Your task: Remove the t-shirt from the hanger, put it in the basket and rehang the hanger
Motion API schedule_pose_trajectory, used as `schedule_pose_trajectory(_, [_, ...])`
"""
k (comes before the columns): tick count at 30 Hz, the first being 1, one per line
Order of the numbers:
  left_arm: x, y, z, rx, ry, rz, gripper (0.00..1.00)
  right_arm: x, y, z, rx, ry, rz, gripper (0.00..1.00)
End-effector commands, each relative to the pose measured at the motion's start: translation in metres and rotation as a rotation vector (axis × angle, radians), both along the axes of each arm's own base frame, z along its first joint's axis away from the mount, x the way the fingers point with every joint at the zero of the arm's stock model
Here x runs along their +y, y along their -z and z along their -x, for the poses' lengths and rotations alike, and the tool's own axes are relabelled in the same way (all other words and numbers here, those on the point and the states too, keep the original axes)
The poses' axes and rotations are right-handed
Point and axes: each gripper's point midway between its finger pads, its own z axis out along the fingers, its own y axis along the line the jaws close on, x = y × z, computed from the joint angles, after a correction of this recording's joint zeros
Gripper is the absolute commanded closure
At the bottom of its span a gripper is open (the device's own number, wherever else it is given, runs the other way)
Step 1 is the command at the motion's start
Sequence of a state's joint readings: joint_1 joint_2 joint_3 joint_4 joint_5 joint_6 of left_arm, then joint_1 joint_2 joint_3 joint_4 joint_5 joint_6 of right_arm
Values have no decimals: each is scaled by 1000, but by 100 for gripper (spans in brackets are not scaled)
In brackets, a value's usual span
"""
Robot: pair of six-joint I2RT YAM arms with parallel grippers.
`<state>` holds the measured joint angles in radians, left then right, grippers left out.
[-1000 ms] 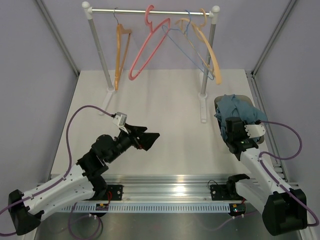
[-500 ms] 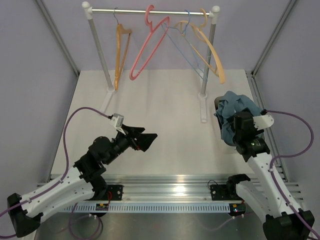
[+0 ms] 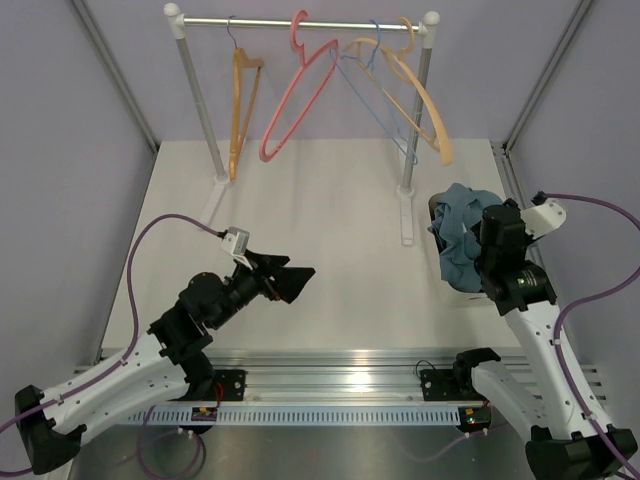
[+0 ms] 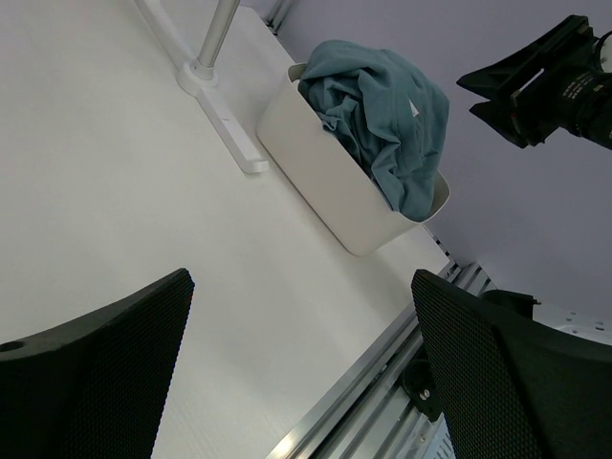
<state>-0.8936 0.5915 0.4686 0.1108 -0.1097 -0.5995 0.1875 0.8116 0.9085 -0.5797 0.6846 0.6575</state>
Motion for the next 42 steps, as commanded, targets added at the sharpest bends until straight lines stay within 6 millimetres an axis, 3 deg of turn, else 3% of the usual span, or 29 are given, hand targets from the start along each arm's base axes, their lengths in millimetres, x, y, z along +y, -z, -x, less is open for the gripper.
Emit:
schedule_pose_trajectory(1, [0, -14, -2, -36, -12, 46, 1, -35, -45, -11, -74, 169, 174, 49])
schedule_pose_trajectory(4, [-4, -15, 0, -41, 6, 56, 1, -56, -55, -22, -17, 247, 206, 50])
schedule_pose_trajectory(6, [-3, -16, 0, -43, 6, 56, 1, -72, -54, -25, 1, 286, 127, 51])
schedule_pose_trajectory(10, [-1, -18, 3, -44, 14, 46, 1, -101, -11, -41, 86, 368, -54, 50])
schedule_pose_trajectory(14, [1, -20, 2, -48, 7, 27, 1, -105, 24, -50, 127, 398, -147, 49])
schedule_pose_trajectory(19, [3, -17, 0, -46, -11, 22, 1, -111, 79, -60, 212, 423, -180, 36])
schedule_pose_trajectory(21, [3, -17, -1, -49, -16, 21, 1, -112, 92, -64, 224, 410, -201, 37])
schedule_pose_trajectory(25, [2, -19, -2, -50, -13, 20, 1, -98, 92, -74, 167, 307, -234, 53])
schedule_pose_trajectory(28, [2, -21, -1, -52, -14, 37, 1, -74, 94, -80, 84, 197, -329, 52])
schedule_pose_trajectory(29, [2, -24, -1, -58, -16, 49, 1, -63, 106, -77, 95, 160, -364, 52])
schedule_pose_trajectory(30, [2, -23, -2, -55, -17, 50, 1, -61, 100, -80, 58, 140, -368, 52])
schedule_pose_trajectory(34, [-1, -13, -5, -35, -20, 30, 1, -61, 111, -77, 95, 134, -352, 53])
schedule_pose_trajectory(37, [-3, -11, -7, -29, -22, 37, 1, -63, 142, -73, 159, 157, -357, 52])
schedule_pose_trajectory(39, [-5, -13, -7, -31, -14, 35, 1, -62, 175, -70, 238, 180, -376, 51])
schedule_pose_trajectory(42, [-4, -14, -6, -35, -14, 29, 1, -51, 203, -75, 299, 169, -456, 50])
